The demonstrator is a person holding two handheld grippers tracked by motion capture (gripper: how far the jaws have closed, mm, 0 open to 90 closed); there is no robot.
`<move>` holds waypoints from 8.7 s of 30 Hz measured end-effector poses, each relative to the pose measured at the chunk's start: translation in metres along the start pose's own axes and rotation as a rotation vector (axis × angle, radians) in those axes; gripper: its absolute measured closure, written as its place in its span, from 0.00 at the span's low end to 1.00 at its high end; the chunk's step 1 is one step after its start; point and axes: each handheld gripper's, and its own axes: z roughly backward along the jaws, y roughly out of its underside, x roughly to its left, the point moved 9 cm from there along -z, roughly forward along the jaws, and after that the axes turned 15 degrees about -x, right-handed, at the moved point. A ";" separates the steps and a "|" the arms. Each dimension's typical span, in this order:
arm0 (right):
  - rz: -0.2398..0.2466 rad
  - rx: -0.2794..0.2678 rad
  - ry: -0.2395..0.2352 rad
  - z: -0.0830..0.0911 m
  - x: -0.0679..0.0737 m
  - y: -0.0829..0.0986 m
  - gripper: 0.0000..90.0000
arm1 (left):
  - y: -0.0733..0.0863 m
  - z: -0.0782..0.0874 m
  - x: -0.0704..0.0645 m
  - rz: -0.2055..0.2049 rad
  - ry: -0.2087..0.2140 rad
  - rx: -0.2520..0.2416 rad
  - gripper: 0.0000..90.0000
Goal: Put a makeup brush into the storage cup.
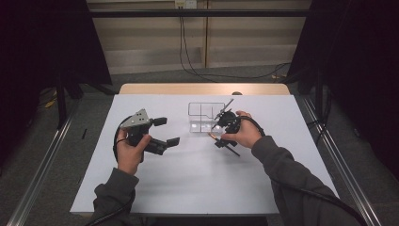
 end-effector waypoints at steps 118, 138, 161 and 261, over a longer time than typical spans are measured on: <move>-0.011 0.038 -0.030 -0.012 0.005 0.008 0.93 | 0.002 -0.001 0.000 -0.003 -0.006 0.015 0.02; -0.062 -0.032 -0.035 -0.007 0.004 0.010 0.93 | 0.001 0.001 0.002 -0.009 -0.014 0.016 0.02; -0.107 -0.268 -0.034 0.019 0.000 -0.006 0.93 | 0.002 0.000 0.002 -0.008 -0.015 0.019 0.02; -0.117 -0.797 0.013 0.073 0.003 -0.047 0.93 | 0.008 -0.003 0.003 0.002 -0.012 0.034 0.02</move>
